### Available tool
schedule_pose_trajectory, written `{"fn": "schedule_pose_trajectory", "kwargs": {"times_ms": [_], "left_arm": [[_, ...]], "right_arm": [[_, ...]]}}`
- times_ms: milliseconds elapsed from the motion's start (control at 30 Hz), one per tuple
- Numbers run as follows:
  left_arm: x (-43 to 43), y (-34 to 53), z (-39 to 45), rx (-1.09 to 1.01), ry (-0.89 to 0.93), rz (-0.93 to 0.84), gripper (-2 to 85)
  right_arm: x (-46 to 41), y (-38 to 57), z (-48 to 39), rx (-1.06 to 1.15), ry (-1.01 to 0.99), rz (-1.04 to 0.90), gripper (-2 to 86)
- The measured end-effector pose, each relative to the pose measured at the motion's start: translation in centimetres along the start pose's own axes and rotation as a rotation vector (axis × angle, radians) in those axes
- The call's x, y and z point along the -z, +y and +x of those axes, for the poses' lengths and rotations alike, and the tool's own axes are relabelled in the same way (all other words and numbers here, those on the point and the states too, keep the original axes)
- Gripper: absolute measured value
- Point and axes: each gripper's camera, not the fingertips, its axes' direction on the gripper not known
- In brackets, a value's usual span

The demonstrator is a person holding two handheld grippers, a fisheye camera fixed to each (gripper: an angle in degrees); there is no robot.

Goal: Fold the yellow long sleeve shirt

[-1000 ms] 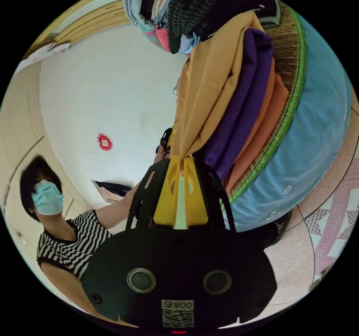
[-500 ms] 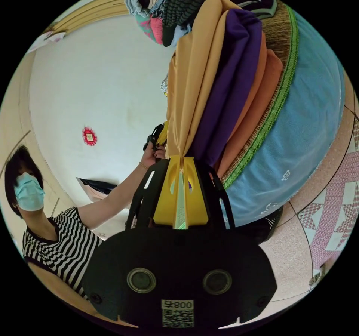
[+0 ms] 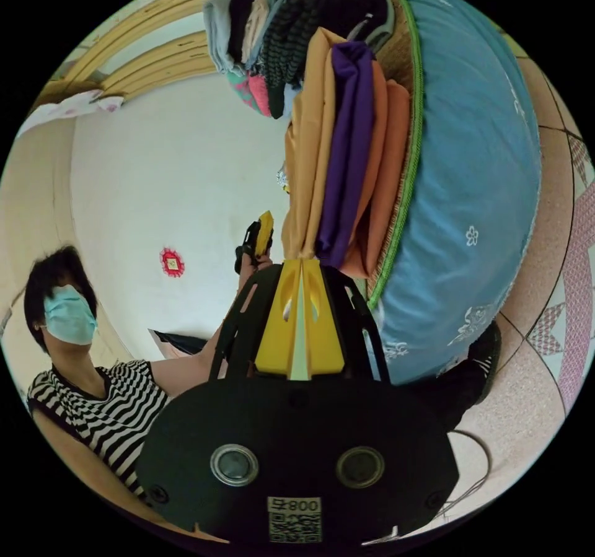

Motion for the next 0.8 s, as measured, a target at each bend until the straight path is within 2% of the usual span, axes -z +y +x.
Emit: {"fn": "schedule_pose_trajectory", "kwargs": {"times_ms": [200,333,400,433,533,600,700,767,800], "left_arm": [[-5.0,-1.0,-0.2,0.021,-0.307,-0.185,0.3],[-5.3,0.0,0.2,0.041,-0.276,-0.119,0.2],[-5.7,0.3,0.8,0.02,-0.316,-0.134,0.2],[-5.9,0.5,1.4,0.009,-0.332,-0.138,0.2],[-7.1,1.4,4.3,-0.116,-0.214,-0.116,0.2],[-8.9,2.1,6.1,-0.197,-0.182,-0.169,0.2],[-12.6,3.3,7.3,-0.285,-0.236,-0.296,0.2],[-14.4,4.4,6.2,-0.264,-0.376,-0.366,0.2],[-14.5,4.7,5.9,-0.268,-0.377,-0.369,0.2]], "right_arm": [[-2.7,-1.1,-9.2,0.283,0.205,-0.045,0.0],[-8.3,-2.1,-12.4,0.428,0.436,-0.149,0.0],[-10.7,-1.6,-12.2,0.463,0.567,-0.19,0.0],[-11.6,-1.2,-12.2,0.46,0.588,-0.205,0.0],[-12.4,-0.2,-14.0,0.492,0.585,-0.186,0.0],[-12.9,-0.1,-15.3,0.511,0.572,-0.186,0.0],[-13.3,-0.8,-18.3,0.581,0.579,-0.149,0.1],[-12.9,-2.5,-20.7,0.637,0.672,-0.064,0.1],[-12.7,-3.0,-21.2,0.643,0.693,-0.043,0.1]]}}
